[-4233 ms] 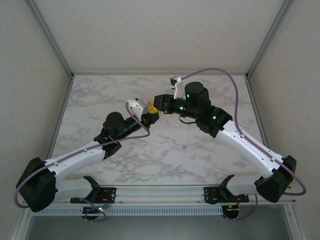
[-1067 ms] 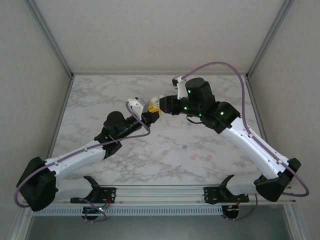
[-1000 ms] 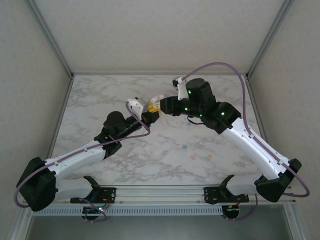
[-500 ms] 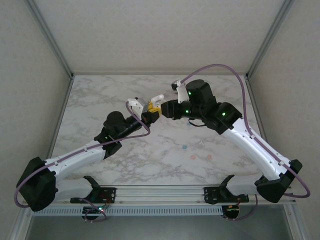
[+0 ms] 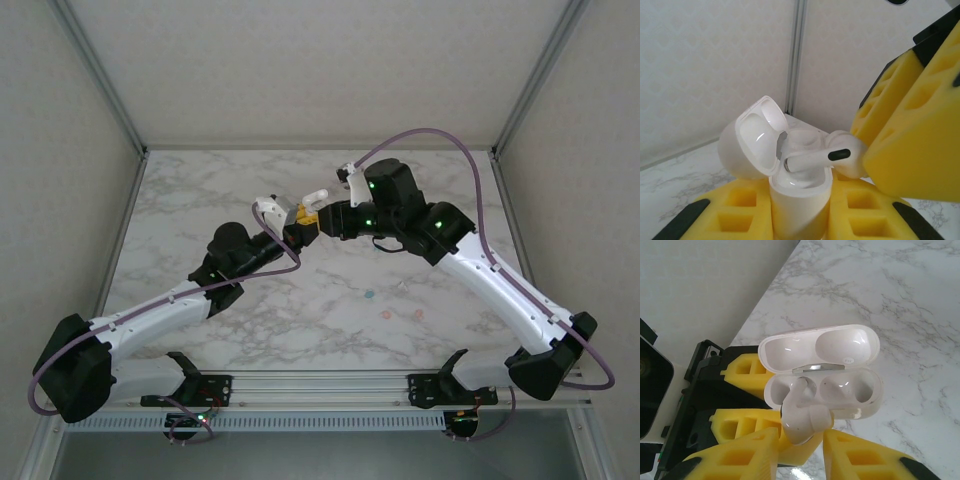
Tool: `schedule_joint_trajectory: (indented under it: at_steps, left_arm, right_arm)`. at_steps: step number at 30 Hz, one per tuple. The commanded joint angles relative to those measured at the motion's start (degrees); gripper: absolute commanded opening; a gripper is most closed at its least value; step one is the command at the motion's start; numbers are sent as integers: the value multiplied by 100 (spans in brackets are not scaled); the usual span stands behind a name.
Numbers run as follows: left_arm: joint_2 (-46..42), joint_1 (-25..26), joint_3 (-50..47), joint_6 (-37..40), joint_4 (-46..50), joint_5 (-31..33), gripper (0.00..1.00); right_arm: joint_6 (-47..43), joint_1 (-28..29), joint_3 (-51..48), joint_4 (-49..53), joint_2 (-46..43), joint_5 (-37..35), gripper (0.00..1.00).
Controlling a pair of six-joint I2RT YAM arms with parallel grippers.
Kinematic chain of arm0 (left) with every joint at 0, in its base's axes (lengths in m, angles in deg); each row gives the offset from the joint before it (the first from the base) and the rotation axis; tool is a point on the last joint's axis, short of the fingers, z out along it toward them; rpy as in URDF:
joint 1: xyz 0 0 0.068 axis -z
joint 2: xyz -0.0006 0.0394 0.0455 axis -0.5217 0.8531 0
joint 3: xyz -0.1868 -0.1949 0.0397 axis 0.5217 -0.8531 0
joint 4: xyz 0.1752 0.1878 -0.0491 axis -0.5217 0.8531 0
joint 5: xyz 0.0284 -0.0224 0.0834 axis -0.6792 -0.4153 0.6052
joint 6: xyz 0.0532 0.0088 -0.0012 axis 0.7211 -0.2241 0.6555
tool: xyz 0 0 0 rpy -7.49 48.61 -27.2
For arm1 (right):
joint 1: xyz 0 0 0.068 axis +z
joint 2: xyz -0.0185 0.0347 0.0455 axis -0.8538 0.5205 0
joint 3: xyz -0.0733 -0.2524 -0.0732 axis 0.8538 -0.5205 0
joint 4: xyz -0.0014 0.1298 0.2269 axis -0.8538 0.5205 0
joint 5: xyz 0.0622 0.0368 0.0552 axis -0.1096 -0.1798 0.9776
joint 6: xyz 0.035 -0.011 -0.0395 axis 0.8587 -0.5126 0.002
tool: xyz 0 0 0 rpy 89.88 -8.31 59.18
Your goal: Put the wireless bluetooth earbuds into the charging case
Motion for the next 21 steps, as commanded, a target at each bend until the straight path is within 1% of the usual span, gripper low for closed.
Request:
schedule_joint_trajectory:
  at_steps: [1,16,21]
  left_arm:
    - [-92,37,237,-1,-26,-82,12]
    - [-73,37,325,317,305,-236,12]
    - [-42,37,337,291,259,-269,11]
  right_arm:
    - [-8,30,131,-68,31,109,28]
    - [-186,42,275,46,81,30,27]
    - [-186,38,357,160,193,-26,29]
